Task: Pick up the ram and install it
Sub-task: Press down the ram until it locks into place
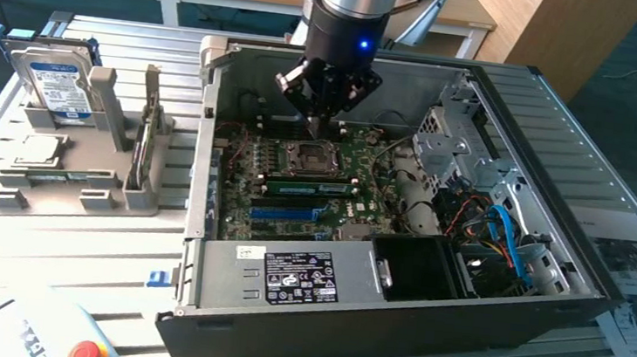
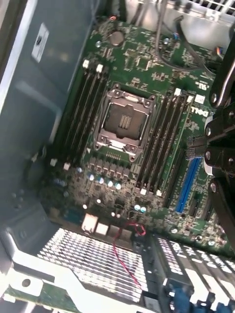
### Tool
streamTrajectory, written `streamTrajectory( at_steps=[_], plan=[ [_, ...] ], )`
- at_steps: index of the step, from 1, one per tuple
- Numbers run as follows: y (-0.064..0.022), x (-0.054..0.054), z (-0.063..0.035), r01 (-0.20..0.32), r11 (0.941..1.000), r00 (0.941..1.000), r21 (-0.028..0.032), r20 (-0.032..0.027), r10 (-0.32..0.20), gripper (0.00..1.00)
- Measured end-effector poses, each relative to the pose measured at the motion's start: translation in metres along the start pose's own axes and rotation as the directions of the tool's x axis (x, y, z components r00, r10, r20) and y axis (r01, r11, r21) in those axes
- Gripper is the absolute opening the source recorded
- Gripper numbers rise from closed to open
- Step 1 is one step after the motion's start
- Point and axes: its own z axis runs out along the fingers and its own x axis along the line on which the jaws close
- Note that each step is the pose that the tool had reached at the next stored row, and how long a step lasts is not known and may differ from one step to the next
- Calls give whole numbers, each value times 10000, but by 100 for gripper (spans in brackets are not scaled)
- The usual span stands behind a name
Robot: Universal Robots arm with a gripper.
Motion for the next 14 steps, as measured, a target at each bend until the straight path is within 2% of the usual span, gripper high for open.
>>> streamTrajectory(
  at_steps=[3,7,10,14],
  plan=[
    [0,0,0,-551,9985,9985,-9,16,551,10],
    [0,0,1,-1266,9920,9920,-22,37,1266,10],
    [0,0,2,-1805,9836,9836,-34,52,1805,10],
    [0,0,2,-2516,9678,9678,-49,71,2516,10]
  ],
)
